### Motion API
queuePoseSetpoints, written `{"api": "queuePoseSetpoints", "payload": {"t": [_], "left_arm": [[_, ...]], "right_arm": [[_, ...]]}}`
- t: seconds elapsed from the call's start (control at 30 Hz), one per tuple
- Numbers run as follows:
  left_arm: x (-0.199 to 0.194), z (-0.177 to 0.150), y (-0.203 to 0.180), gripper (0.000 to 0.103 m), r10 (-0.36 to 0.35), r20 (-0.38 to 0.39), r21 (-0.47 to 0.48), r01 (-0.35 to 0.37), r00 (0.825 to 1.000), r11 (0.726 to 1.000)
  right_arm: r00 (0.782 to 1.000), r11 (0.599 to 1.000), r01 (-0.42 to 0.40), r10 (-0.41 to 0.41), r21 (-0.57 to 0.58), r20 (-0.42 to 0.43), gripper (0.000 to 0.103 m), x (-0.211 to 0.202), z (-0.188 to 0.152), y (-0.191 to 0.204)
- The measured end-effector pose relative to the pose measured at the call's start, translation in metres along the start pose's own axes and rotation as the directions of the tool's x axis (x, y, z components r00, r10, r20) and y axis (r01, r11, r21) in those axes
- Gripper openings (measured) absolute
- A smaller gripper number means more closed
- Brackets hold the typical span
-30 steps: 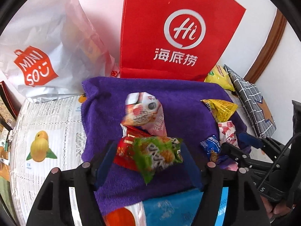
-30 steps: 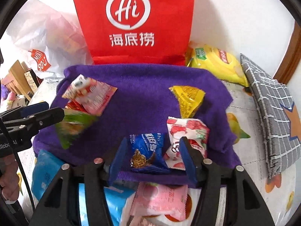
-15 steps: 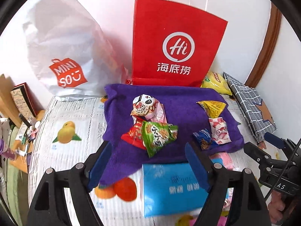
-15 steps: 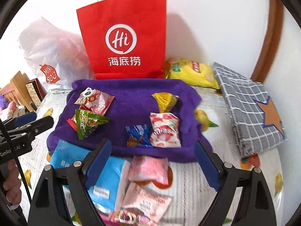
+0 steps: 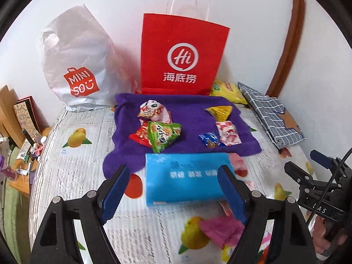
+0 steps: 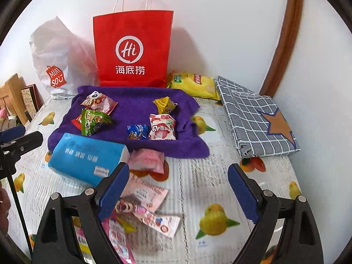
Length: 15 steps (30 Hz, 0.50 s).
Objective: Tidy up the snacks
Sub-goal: 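Reach the right tool to the pink-white packet and grasp it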
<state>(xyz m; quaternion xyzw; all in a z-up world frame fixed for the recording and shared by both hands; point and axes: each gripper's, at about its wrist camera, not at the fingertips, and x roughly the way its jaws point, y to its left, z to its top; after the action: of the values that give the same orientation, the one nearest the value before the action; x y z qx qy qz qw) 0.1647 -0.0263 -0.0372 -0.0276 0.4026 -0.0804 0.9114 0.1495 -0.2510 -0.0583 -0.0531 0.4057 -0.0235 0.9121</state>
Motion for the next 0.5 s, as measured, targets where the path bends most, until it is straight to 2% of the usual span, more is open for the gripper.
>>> {"api": "queuePoseSetpoints", "payload": {"t": [0.2, 0.3, 0.43, 0.5], "left_arm": [[-0.006, -0.018, -0.01, 0.081, 0.013, 0.005, 0.021, -0.013, 1.0, 1.0], [-0.006, -0.024, -0.011, 0.081, 0.042, 0.013, 0.031, -0.043, 0.999, 0.999], [0.003, -0.028, -0.009, 0.081, 0.054, -0.028, 0.039, -0.053, 0.998, 0.998], [0.008, -0.031, -0.007, 0.081, 0.073, -0.038, 0.038, -0.071, 0.997, 0.997]], "right_arm": [[0.999, 0.999, -0.034, 0.035, 0.025, -0.013, 0.089, -0.003, -0.02, -0.012], [0.998, 0.998, -0.05, 0.051, 0.044, -0.024, 0.089, 0.002, -0.028, -0.017], [0.994, 0.993, -0.091, 0.095, 0.071, -0.05, 0.087, 0.014, -0.039, -0.026], [0.994, 0.993, -0.087, 0.092, 0.081, -0.052, 0.087, 0.019, -0.043, -0.031]]}}
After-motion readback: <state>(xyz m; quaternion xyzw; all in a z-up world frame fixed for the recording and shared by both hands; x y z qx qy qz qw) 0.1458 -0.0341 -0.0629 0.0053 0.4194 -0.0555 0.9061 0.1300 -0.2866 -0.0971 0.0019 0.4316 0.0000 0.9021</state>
